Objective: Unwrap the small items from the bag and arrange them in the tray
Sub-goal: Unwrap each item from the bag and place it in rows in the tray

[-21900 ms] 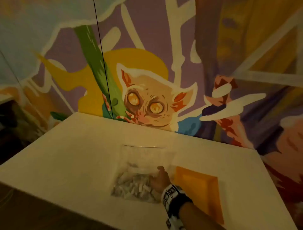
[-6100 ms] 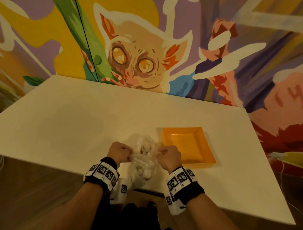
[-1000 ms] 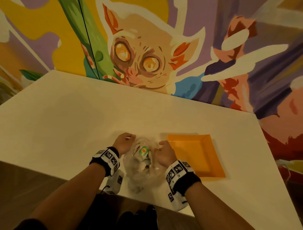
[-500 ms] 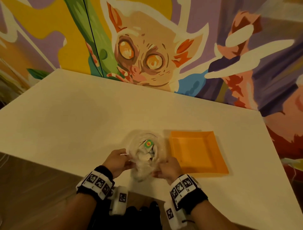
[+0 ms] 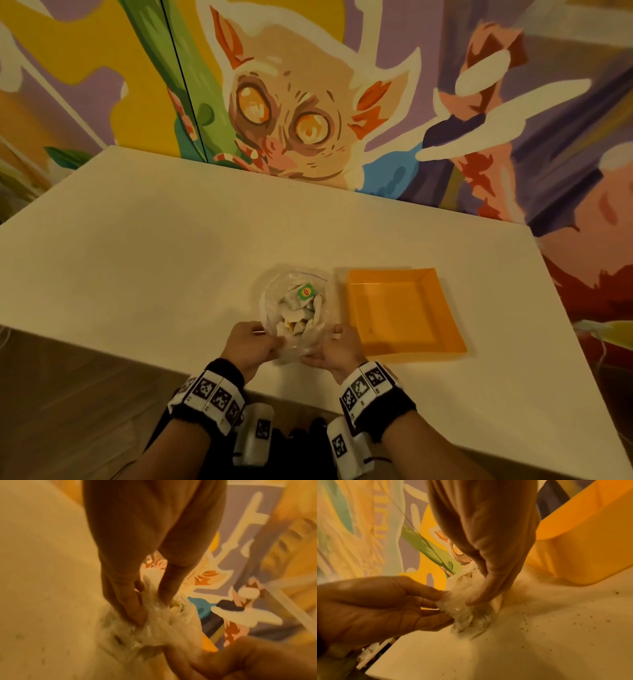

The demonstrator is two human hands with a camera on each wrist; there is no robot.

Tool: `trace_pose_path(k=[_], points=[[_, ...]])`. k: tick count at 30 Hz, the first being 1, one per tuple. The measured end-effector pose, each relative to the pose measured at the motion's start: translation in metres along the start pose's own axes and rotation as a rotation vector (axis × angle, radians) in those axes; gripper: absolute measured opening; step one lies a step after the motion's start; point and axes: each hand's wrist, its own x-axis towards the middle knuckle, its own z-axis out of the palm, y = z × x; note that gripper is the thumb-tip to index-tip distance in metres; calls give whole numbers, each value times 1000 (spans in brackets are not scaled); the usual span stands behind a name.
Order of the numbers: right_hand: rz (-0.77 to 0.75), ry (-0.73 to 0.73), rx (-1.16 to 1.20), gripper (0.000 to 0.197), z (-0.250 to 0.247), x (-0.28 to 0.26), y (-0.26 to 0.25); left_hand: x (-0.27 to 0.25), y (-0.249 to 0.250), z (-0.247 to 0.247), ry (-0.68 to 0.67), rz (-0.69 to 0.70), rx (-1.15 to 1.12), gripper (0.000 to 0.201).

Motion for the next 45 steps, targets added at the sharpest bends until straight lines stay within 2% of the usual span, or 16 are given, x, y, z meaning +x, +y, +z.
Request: trace_pose_path(k=[2, 5, 7, 9, 12, 16, 17, 19, 21, 25, 30, 37, 41, 43, 45], points=[[-12, 45, 19, 33, 3, 5, 0, 3, -4, -1, -33, -35, -149, 23], [-70, 74, 29, 35, 13, 11, 1, 14, -10, -1, -87, -124, -365, 44], [-73, 83, 18, 34, 14, 11, 0, 15, -11, 0, -72, -151, -409, 56], [-83, 71, -75, 29, 10, 4, -4, 16, -12, 2, -55, -134, -399, 53], [-213, -26, -313, 34, -9, -13, -15, 14, -11, 5, -1, -72, -296, 43], [-693, 8, -817, 23, -57, -43, -36, 11, -6, 8, 59, -31, -113, 38], [-738, 29, -980, 27, -70, -45, -38, 11, -6, 9, 70, -41, -71, 38], [-676, 85, -1326, 40, -94, -42, -37, 11, -7, 12, 102, -36, -10, 41], [-538, 111, -1505, 46, -110, -34, -31, 12, -10, 16, 120, 6, -15, 42], [-501, 105, -1462, 28, -114, -22, -13, 11, -15, 24, 83, 22, -68, 51], [-530, 138, -1375, 29, -103, -16, -6, 11, -18, 28, 96, 68, -70, 49], [-543, 127, -1379, 30, -99, -13, -6, 18, -19, 25, 93, 102, -24, 45], [-540, 92, -1356, 29, -100, -11, -3, 21, -14, 18, 103, 115, 101, 59], [-563, 83, -1314, 29, -102, -11, -4, 21, -6, 13, 201, 210, 211, 66], [-596, 83, -1243, 30, -103, -12, -6, 18, 9, 10, 250, 408, 351, 61]])
